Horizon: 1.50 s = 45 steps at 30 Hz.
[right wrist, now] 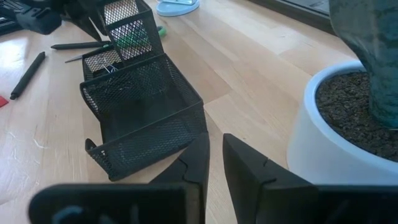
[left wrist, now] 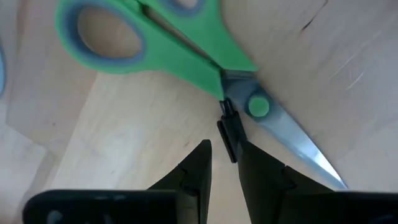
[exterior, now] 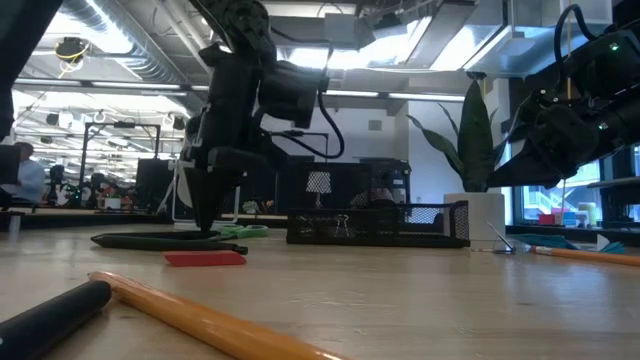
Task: Pick and place office supplies into organizer
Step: Put the top black pen in the desk organizer
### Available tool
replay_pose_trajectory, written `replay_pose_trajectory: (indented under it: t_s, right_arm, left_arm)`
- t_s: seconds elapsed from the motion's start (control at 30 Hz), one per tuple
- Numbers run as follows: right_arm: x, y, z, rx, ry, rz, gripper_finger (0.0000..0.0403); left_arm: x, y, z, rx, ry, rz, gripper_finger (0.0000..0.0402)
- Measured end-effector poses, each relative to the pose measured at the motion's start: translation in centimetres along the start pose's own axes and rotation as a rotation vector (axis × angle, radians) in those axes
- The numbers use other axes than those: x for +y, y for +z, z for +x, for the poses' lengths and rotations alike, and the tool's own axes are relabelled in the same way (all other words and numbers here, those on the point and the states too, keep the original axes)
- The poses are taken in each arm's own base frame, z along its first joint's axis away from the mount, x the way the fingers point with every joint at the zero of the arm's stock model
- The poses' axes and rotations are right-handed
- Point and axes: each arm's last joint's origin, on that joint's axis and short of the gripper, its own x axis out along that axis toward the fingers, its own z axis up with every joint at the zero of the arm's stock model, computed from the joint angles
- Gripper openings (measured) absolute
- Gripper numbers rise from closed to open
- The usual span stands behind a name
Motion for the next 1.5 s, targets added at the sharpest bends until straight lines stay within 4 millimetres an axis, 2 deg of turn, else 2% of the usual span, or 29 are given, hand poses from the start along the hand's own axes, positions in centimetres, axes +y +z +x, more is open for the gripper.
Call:
replay_pose_trajectory:
  t_s: [0.97,1.3,1.5]
  right_arm:
    - [0.0,0.0,0.0,0.001,0.000,-0.002,0.0051]
    - [0.0,0.0,0.0,0.001,0.001,-0.001,0.0051]
    - [0.0,0.0,0.0,0.001,0.002,-0.002,0.0051]
  left_arm:
    - [0.1,0.6,0.1,0.000,-0.066,-0.004,0.0073]
    - [0.5,1.1,2.2,0.098,-0.044,0.035,0.0073]
    - [0.5,1.1,2.3,0.099,-0.047,0.100,0.0073]
